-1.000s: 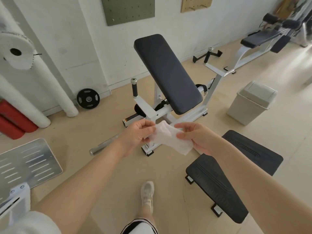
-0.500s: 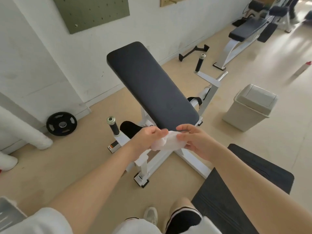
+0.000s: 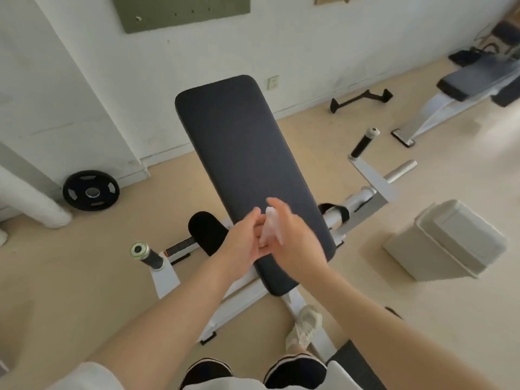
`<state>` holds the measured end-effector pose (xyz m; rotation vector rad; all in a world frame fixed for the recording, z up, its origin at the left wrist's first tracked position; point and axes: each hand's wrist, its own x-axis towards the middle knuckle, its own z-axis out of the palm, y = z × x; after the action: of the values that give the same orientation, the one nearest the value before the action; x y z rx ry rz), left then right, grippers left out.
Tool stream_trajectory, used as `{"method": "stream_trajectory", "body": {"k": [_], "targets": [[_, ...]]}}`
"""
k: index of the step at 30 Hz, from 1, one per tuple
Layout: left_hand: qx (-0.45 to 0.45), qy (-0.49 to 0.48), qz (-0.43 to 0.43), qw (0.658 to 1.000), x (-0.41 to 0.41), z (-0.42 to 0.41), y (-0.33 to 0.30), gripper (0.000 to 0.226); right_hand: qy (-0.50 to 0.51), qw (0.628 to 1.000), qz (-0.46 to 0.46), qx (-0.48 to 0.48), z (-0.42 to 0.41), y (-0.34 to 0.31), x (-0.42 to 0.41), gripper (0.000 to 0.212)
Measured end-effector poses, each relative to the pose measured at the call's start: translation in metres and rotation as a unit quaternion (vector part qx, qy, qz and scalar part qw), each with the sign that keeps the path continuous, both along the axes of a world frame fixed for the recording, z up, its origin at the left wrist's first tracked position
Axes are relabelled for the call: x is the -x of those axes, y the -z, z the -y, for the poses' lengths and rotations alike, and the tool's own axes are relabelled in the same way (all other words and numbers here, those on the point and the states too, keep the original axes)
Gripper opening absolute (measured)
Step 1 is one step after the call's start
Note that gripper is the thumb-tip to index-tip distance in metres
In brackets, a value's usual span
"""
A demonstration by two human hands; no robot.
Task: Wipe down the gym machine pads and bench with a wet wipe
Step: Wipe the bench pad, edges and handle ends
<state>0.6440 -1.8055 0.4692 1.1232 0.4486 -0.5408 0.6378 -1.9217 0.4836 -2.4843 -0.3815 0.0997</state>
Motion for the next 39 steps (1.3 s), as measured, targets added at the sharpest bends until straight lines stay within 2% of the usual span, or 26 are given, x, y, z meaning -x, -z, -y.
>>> {"method": "stream_trajectory", "body": {"k": [2, 4, 6, 7, 8, 9, 10, 11, 12, 14, 15, 18, 20, 22, 23, 25, 27, 28, 30, 33, 36, 39], "targets": [[0.007, -0.035, -0.005, 0.999, -0.027, 0.012, 0.000, 0.036, -0.138, 0.990, -0.006, 0.027, 0.019, -0.001, -0.026, 0.070], [-0.051, -0.059, 0.010, 0.997, -0.049, 0.022, 0.005, 0.023, -0.190, 0.982, 0.000, 0.017, 0.042, -0.004, -0.052, 0.064], [-0.064, -0.104, 0.006, 0.993, -0.069, 0.027, 0.013, 0.014, -0.143, 0.989, 0.024, -0.025, 0.059, -0.002, -0.082, 0.045], [-0.062, -0.118, -0.003, 0.991, -0.076, 0.027, 0.015, 0.012, -0.106, 0.994, 0.011, -0.033, 0.065, 0.000, -0.099, 0.043], [-0.050, -0.121, -0.009, 0.991, -0.084, 0.028, 0.017, 0.013, -0.071, 0.996, -0.041, -0.033, 0.070, 0.005, -0.117, 0.049], [-0.029, -0.116, -0.013, 0.993, -0.090, 0.027, 0.018, 0.014, -0.046, 0.989, -0.137, -0.040, 0.073, 0.009, -0.133, 0.057], [-0.003, -0.110, -0.017, 0.994, -0.096, 0.027, 0.019, 0.015, -0.034, 0.968, -0.241, -0.066, 0.074, 0.014, -0.147, 0.060], [0.011, -0.103, -0.016, 0.994, -0.103, 0.025, 0.022, 0.016, -0.034, 0.940, -0.322, -0.108, 0.075, 0.021, -0.159, 0.054], [0.021, -0.098, -0.016, 0.995, -0.109, 0.023, 0.025, 0.017, -0.037, 0.917, -0.367, -0.150, 0.074, 0.028, -0.168, 0.038], [0.041, -0.100, -0.019, 0.994, -0.124, 0.016, 0.035, 0.022, -0.019, 0.907, -0.357, -0.222, 0.071, 0.038, -0.183, 0.007], [0.051, -0.105, -0.022, 0.993, -0.131, 0.011, 0.040, 0.026, -0.003, 0.901, -0.344, -0.263, 0.067, 0.042, -0.190, 0.002], [0.061, -0.116, -0.037, 0.991, -0.143, -0.001, 0.047, 0.035, -0.007, 0.847, -0.377, -0.375, 0.046, 0.047, -0.203, 0.013], [0.076, -0.091, -0.041, 0.992, -0.149, -0.008, 0.044, 0.040, -0.062, 0.813, -0.414, -0.405, 0.029, 0.045, -0.207, 0.020], [0.093, -0.053, -0.022, 0.994, -0.161, -0.015, 0.035, 0.033, -0.089, 0.795, -0.434, -0.415, 0.013, 0.042, -0.216, 0.021], [0.098, -0.055, -0.015, 0.994, -0.169, -0.019, 0.033, 0.028, -0.088, 0.797, -0.431, -0.414, 0.005, 0.041, -0.222, 0.023], [0.050, -0.089, -0.020, 0.995, -0.187, -0.025, 0.036, 0.027, -0.052, 0.840, -0.376, -0.387, -0.006, 0.040, -0.239, 0.029], [-0.096, -0.105, -0.043, 0.989, -0.206, -0.030, 0.045, 0.030, -0.016, 0.879, -0.317, -0.357, -0.014, 0.042, -0.259, 0.028], [-0.189, -0.096, -0.047, 0.976, -0.214, -0.034, 0.052, 0.032, -0.010, 0.885, -0.313, -0.345, -0.018, 0.044, -0.270, 0.024], [-0.366, -0.086, -0.008, 0.927, -0.232, -0.046, 0.070, 0.035, -0.011, 0.887, -0.328, -0.324, -0.029, 0.050, -0.297, 0.017], [-0.559, -0.116, 0.049, 0.820, -0.270, -0.083, 0.092, 0.054, -0.001, 0.905, -0.321, -0.281, -0.055, 0.071, -0.351, 0.016], [-0.698, -0.036, 0.026, 0.715, -0.311, -0.119, 0.112, 0.098, -0.060, 0.941, -0.263, -0.203, -0.094, 0.088, -0.403, 0.029], [-0.762, 0.077, -0.012, 0.643, -0.335, -0.136, 0.126, 0.128, -0.123, 0.962, -0.178, -0.165, -0.138, 0.091, -0.440, 0.031]]}}
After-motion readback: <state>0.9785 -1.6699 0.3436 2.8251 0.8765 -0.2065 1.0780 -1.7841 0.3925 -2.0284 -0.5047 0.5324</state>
